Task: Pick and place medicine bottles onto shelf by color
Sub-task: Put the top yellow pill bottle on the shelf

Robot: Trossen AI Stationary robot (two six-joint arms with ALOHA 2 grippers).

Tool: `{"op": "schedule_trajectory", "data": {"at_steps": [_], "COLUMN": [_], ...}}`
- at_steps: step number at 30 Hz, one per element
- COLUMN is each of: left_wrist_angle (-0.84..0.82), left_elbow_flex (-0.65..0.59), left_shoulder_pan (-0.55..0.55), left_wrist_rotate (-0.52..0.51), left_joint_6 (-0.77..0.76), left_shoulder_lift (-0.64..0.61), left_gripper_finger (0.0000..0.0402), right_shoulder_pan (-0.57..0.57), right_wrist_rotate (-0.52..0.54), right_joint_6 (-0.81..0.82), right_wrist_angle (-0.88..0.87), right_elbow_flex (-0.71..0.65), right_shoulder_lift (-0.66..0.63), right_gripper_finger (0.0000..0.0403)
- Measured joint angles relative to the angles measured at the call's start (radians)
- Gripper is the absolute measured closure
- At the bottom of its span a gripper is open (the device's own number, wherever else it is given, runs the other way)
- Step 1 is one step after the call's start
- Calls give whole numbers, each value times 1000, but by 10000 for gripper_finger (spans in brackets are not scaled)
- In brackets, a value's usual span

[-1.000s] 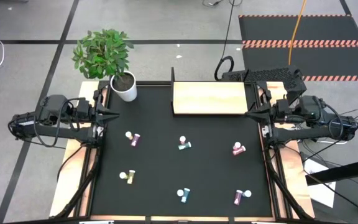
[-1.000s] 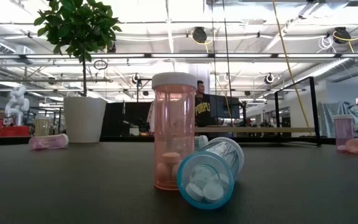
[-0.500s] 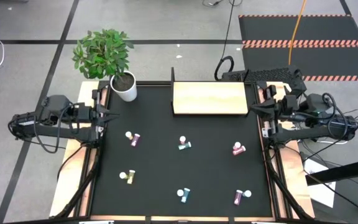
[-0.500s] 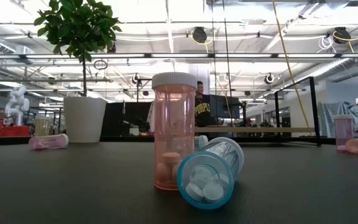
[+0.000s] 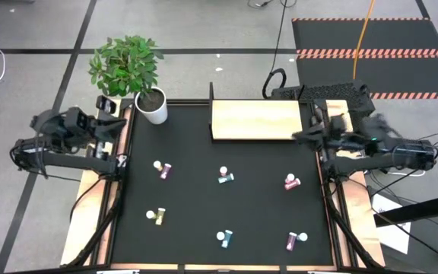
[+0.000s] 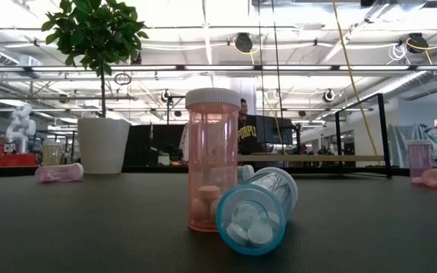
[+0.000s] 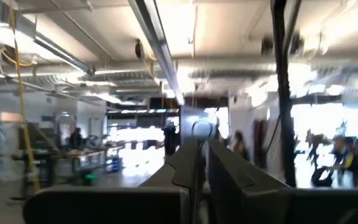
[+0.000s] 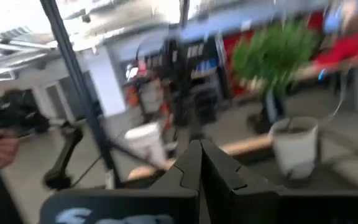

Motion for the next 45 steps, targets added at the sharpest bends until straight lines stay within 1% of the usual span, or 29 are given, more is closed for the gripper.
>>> {"op": "schedule_trajectory", "data": {"at_steps": [3,6,10,14,18,21,23,25,29,31,33,36,37,41,45], "left_wrist_angle": [-20,-108,-100,-61,-45,-46,-49,-51,-80,-42,-4,0,0,-4,-71], "left_elbow_flex": [0,0,-2,0,0,0,0,0,-1,-1,0,0,0,-1,-1], "left_shoulder_pan": [0,1,1,1,1,1,1,1,1,1,1,1,1,-2,-21], "left_wrist_rotate": [-22,-32,-32,-31,-31,-40,-78,-111,-135,-165,-182,-182,-182,-182,-184], "left_joint_6": [-129,-199,-255,-339,-378,-367,-358,-306,-153,-128,-134,-140,-154,-291,-399], "left_shoulder_lift": [1,8,18,35,34,35,39,48,101,146,197,291,322,431,489], "left_gripper_finger": [364,364,364,364,364,364,364,364,364,364,364,364,364,364,364], "right_shoulder_pan": [0,0,0,0,0,0,0,0,0,0,0,0,0,0,0], "right_wrist_rotate": [-63,-77,-41,22,23,38,57,78,78,77,77,113,132,126,94], "right_joint_6": [88,139,166,256,320,333,325,300,212,153,115,158,185,264,304], "right_wrist_angle": [31,97,218,338,430,446,457,488,609,690,756,799,796,740,673], "right_elbow_flex": [-75,-153,-265,-373,-448,-458,-457,-457,-457,-457,-457,-456,-456,-456,-456], "right_shoulder_lift": [-13,-27,-33,-16,24,48,56,58,58,57,57,59,59,63,64], "right_gripper_finger": [403,403,403,403,403,403,403,403,403,403,403,403,403,395,369]}}
